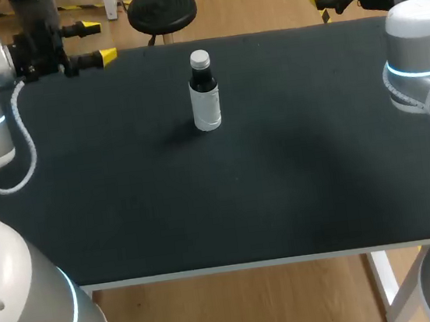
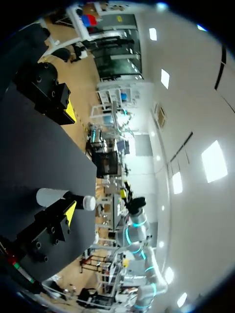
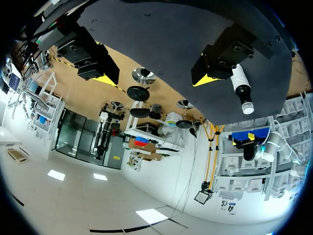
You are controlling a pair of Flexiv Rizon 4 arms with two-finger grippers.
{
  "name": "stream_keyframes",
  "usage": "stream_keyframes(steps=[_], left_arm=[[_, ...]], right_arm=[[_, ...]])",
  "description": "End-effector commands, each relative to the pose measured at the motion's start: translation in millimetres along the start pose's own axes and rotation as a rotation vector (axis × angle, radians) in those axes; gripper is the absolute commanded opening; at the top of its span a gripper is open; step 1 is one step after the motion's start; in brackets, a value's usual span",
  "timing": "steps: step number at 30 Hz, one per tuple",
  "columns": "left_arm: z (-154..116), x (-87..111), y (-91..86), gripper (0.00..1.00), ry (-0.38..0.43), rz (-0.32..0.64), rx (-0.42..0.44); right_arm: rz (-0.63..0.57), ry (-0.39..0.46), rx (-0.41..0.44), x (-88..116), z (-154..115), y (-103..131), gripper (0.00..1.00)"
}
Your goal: Unscrew the bottle cap
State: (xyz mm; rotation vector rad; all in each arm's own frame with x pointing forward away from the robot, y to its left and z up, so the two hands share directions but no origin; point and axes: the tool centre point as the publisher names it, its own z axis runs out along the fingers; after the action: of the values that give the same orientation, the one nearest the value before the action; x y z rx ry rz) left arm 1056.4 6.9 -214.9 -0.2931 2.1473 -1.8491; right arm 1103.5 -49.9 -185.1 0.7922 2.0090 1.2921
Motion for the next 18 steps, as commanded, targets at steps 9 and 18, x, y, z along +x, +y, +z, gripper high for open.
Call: stream_keyframes(steps=[9,18], left_arm=[[28,22.8,15.7,1.00,0.219,0.103,-0.002],[50,55.2,22.0,1.00,0.276,0.040,0.036]], right_arm=[[0.000,0.001,0.002,-1,0,0,1.00],[0.000,0.001,0.002,-1,0,0,1.00]])
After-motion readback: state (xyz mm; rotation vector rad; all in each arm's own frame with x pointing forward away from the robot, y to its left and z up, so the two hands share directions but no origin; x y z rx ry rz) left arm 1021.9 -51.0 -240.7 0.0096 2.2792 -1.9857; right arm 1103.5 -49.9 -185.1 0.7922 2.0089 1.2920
